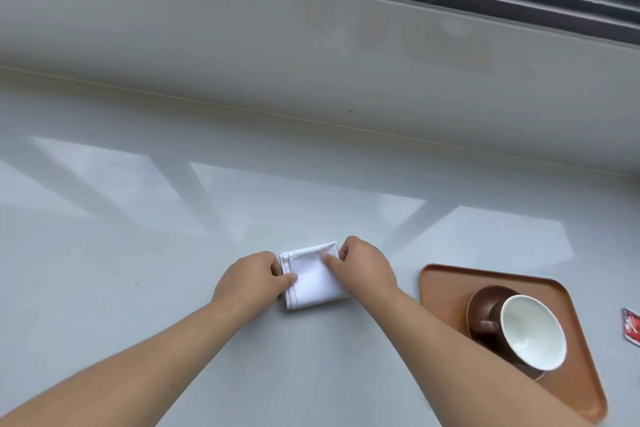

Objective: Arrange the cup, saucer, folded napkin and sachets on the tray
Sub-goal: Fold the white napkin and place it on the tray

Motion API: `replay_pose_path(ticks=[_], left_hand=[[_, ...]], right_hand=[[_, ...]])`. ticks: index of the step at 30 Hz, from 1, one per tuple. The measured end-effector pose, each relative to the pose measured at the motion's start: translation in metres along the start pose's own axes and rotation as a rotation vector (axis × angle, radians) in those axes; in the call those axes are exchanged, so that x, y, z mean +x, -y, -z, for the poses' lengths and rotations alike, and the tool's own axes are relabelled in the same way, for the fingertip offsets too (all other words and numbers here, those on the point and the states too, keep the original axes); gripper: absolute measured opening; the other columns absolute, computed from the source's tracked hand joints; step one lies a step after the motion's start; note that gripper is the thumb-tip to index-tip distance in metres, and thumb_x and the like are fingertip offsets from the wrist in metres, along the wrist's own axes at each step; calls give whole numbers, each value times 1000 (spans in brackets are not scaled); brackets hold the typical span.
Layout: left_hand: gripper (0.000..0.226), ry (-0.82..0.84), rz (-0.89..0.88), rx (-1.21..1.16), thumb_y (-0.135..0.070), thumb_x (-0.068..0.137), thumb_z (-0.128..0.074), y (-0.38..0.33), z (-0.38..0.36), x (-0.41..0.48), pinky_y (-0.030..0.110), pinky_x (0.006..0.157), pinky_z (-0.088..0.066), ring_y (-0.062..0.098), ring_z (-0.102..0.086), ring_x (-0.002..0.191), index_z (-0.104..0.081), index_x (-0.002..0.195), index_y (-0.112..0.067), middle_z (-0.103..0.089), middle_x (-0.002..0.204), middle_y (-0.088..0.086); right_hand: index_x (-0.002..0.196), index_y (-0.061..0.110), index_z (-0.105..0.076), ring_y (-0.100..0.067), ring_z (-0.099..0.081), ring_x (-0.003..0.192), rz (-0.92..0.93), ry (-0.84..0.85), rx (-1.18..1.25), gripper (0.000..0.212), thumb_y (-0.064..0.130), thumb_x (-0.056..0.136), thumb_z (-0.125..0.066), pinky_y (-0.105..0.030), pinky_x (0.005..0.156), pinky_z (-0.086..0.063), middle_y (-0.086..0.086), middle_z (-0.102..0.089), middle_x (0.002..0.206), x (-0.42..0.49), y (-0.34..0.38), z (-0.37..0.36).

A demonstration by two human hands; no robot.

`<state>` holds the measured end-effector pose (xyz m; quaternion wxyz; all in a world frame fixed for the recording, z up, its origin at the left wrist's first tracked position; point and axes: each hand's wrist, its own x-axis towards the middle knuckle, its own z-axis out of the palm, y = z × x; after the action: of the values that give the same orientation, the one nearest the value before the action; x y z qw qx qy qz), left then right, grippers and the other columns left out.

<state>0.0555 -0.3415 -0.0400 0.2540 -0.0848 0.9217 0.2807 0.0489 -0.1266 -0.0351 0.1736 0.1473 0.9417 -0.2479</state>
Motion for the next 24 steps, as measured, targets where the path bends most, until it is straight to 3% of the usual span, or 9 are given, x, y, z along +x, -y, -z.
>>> replay_pose_path(ticks=[4, 7, 10, 13, 15, 18, 21, 24], left_hand=[[49, -47, -62, 125, -61, 74, -74, -7, 4, 4, 32, 55, -39, 13, -59, 76, -47, 104, -33, -60, 85, -15], [68, -15, -124, 204, -54, 73, -77, -15, 7, 11, 34, 66, -46, 20, -60, 93, -45, 129, -31, -58, 115, -7], [89, 57, -228, 283, -47, 69, -79, -23, 13, 19, 37, 84, -53, 21, -51, 122, -38, 147, -32, -42, 141, -3], [109, 214, -317, 240, -47, 60, -83, -38, 27, 20, 36, 102, -49, 17, -37, 140, -28, 154, -39, -34, 152, -10], [97, 405, -296, 40, -43, 60, -86, -52, 37, 19, 37, 101, -54, 12, -53, 130, -41, 146, -41, -51, 142, -14], [43, 647, -261, -241, -41, 75, -82, -72, 41, 14, 39, 89, -60, 16, -73, 98, -70, 115, -29, -78, 109, -6], [24, 602, -265, -306, -40, 90, -74, -96, 27, -1, 31, 65, -50, 16, -65, 70, -73, 103, -20, -76, 83, -6], [21, 491, -260, -288, -41, 98, -64, -117, -3, -21, 28, 53, -47, 14, -61, 55, -69, 98, -20, -72, 73, -5]], right_hand=[[110, 15, -59, -27, -62, 102, -38, 10, -37, 42, 50, 88, -68, -32, 71, -42, -2, -65, 106, -6, 6, -5], [110, 10, -60, -32, -58, 109, -11, 104, -86, 33, 35, 90, -63, -35, 83, -47, -10, -64, 112, -9, 13, -5], [88, 19, -53, -27, -56, 93, 68, 171, 56, 7, 25, 90, -56, -34, 71, -43, -2, -59, 94, -12, 14, 4], [79, 31, -46, -12, -49, 66, 126, 339, 243, 15, 28, 88, -58, -28, 56, -39, 8, -54, 79, -18, 14, 26], [86, 31, -52, -11, -50, 64, 165, 400, 296, 10, 29, 85, -61, -27, 54, -40, 8, -57, 79, -20, 11, 45], [91, 33, -56, -13, -58, 67, 173, 400, 354, 15, 26, 85, -68, -27, 54, -45, 6, -65, 83, -19, 1, 78], [98, 33, -57, -15, -63, 61, 119, 337, 287, 18, 31, 89, -72, -26, 47, -49, 1, -73, 89, -17, -19, 112], [110, 22, -61, -19, -65, 62, 59, 345, 158, 26, 31, 89, -74, -29, 51, -53, -5, -74, 94, -16, -46, 138]])
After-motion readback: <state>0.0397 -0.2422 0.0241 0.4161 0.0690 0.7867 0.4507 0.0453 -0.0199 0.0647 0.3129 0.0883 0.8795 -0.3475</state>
